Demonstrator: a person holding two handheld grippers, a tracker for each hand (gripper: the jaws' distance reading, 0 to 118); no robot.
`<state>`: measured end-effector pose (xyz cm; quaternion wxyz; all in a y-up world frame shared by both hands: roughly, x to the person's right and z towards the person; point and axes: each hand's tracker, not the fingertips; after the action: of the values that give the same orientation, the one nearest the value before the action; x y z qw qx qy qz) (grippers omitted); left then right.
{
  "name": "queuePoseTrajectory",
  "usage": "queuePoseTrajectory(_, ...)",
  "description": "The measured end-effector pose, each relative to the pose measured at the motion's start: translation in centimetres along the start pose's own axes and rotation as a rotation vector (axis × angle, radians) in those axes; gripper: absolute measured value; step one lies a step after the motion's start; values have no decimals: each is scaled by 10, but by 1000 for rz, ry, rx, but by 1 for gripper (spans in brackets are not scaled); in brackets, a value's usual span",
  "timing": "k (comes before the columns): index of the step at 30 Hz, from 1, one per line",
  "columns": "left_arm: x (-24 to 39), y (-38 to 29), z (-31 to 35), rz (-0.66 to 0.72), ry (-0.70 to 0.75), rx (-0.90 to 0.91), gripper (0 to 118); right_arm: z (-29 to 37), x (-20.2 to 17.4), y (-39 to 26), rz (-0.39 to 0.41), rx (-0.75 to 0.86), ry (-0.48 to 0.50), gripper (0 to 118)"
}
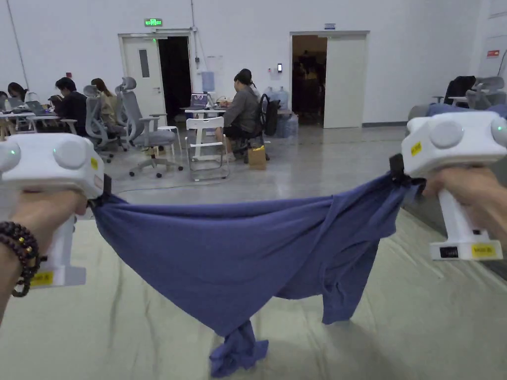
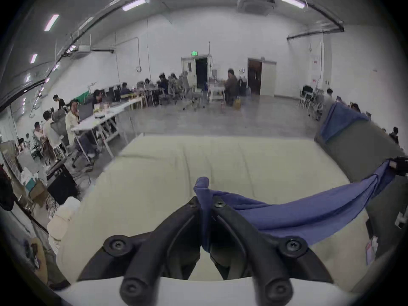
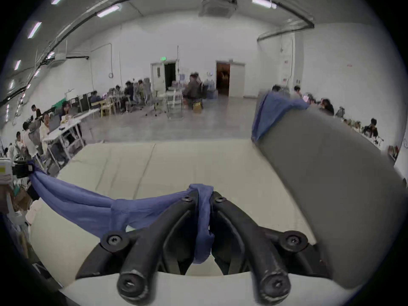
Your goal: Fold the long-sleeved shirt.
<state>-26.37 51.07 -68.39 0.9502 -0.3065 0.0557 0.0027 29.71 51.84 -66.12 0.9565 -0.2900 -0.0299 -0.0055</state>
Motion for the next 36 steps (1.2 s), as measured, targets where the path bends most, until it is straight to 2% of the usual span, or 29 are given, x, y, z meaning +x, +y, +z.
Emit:
queuePoseTrajectory(3, 2, -65, -32, -22, -28, -99, 3, -43, -3, -64, 3, -101, 14, 7)
queuePoseTrajectory(8, -8, -117, -45, 107, -83, -190, 3, -67, -10, -129, -11, -183, 32, 7)
queuePoseTrajectory(12, -9, -143, -12, -8, -60, -136, 3, -39, 3, -153, -24, -148, 82, 6)
queuePoseTrajectory(13, -9, -153, 0, -52, -61, -141, 3, -24, 5, -163, -15, -138, 90, 6)
queuePoseTrajectory(15, -9, -183, 26, -92, -53, -126, 3, 8, 9, -190, 53, -114, 123, 6)
queuePoseTrajectory(19, -15, -266, 77, -186, -75, -157, 3, 83, 9, -268, 184, -177, 135, 6)
queuePoseTrajectory(23, -26, -366, 106, -155, -138, -251, 3, 125, 13, -349, 189, -279, 184, 6)
queuePoseTrajectory(27, -34, -455, 75, -111, -161, -464, 3, 110, 11, -426, 214, -463, 169, 6)
queuePoseTrajectory(30, -36, -481, 67, -85, -159, -398, 3, 84, 12, -457, 243, -539, 130, 6)
queuePoseTrajectory(31, -37, -475, 72, -93, -149, -327, 11, 81, 12, -459, 230, -541, 121, 9)
queuePoseTrajectory(32, -38, -471, 74, -103, -150, -326, 49, 80, 13, -457, 214, -547, 127, 30)
queuePoseTrajectory(33, -36, -463, 80, -102, -140, -331, 89, 81, 14, -453, 189, -556, 134, 59)
queuePoseTrajectory(34, -39, -455, 81, -102, -131, -337, 114, 85, 13, -446, 183, -551, 126, 90)
queuePoseTrajectory(35, -44, -447, 83, -96, -132, -345, 118, 90, 12, -439, 177, -543, 126, 108)
queuePoseTrajectory(36, -50, -438, 90, -68, -136, -322, 118, 100, 13, -429, 205, -498, 109, 108)
